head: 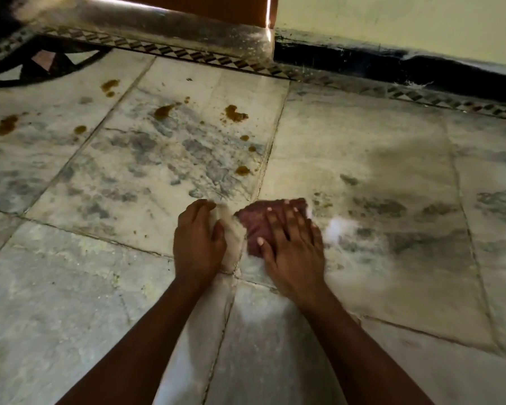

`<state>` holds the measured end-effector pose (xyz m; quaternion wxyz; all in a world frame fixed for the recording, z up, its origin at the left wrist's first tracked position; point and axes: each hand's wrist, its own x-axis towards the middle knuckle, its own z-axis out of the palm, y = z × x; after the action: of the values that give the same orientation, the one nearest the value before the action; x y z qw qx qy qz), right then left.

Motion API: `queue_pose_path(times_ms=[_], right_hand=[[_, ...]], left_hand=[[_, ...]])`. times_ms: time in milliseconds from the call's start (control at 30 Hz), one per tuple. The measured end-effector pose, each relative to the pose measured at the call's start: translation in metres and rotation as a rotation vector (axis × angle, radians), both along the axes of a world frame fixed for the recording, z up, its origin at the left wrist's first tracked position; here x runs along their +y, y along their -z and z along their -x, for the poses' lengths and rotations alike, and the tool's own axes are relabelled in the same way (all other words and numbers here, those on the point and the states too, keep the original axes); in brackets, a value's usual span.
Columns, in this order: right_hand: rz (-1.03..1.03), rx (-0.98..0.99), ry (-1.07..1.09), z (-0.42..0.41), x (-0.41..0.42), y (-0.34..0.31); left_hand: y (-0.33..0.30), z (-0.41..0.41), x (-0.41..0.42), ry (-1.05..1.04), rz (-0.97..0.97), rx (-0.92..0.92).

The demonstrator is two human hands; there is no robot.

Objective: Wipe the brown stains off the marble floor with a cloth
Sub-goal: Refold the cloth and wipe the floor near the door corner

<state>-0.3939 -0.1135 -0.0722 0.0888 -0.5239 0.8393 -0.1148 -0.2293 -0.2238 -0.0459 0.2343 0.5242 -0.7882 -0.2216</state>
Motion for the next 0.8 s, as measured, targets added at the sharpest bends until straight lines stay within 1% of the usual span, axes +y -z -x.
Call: queue_pose_path(times_ms=[67,100,133,167,200,267,300,333,367,400,433,467,533,567,600,633,700,767,800], right_hand=[[0.015,0.018,0.179,0.023,-0.041,0.002],[-0.026,-0.021,0.264,0.035,-0.066,0.0],[-0.075,-0.071,0.323,0.041,-0.095,-0.006],[-0.114,-0.098,0.323,0.041,-0.119,-0.009],[-0.112,-0.088,0.237,0.034,-0.135,-0.011],[0.003,0.015,-0.102,0.008,-0.141,-0.006],[0.049,0.066,-0.27,-0.002,-0.129,-0.002],[0.046,0.094,-0.39,-0.008,-0.106,0.0],[0.01,0.105,-0.428,-0.004,-0.083,0.0],[-0.057,0.096,-0.375,0.009,-0.065,-0.001],[-0.1,0.097,-0.253,0.03,-0.057,0.001],[-0.127,0.096,-0.068,0.049,-0.062,-0.002],[-0.097,0.065,0.378,0.084,-0.106,-0.007],[-0.072,-0.001,0.523,0.088,-0.145,-0.011],[-0.067,-0.038,0.561,0.08,-0.184,-0.013],[-0.055,-0.042,0.494,0.062,-0.215,-0.014],[-0.02,0.005,0.169,0.006,-0.239,-0.003],[0.005,0.088,-0.248,-0.037,-0.199,0.007],[-0.004,0.102,-0.39,-0.045,-0.167,0.003]], left_hand=[[0.002,-0.02,-0.025,-0.015,0.064,-0.094],[0.003,-0.03,-0.038,-0.026,0.084,-0.137],[0.003,-0.039,-0.054,-0.036,0.105,-0.184],[0.005,-0.049,-0.068,-0.048,0.115,-0.236],[0.007,-0.059,-0.081,-0.067,0.118,-0.283],[0.012,-0.08,-0.102,-0.129,0.11,-0.341],[0.014,-0.085,-0.107,-0.169,0.108,-0.335],[0.017,-0.089,-0.105,-0.211,0.118,-0.319],[0.019,-0.091,-0.103,-0.24,0.13,-0.307],[0.021,-0.091,-0.104,-0.256,0.132,-0.3],[0.022,-0.09,-0.103,-0.26,0.136,-0.297],[0.024,-0.09,-0.105,-0.254,0.136,-0.299],[0.026,-0.089,-0.107,-0.265,0.138,-0.306],[0.027,-0.091,-0.109,-0.272,0.136,-0.31],[0.028,-0.091,-0.109,-0.275,0.136,-0.313],[0.028,-0.09,-0.109,-0.281,0.136,-0.314],[0.028,-0.09,-0.109,-0.277,0.119,-0.314],[0.023,-0.089,-0.107,-0.278,0.108,-0.304],[0.021,-0.088,-0.107,-0.273,0.115,-0.303]])
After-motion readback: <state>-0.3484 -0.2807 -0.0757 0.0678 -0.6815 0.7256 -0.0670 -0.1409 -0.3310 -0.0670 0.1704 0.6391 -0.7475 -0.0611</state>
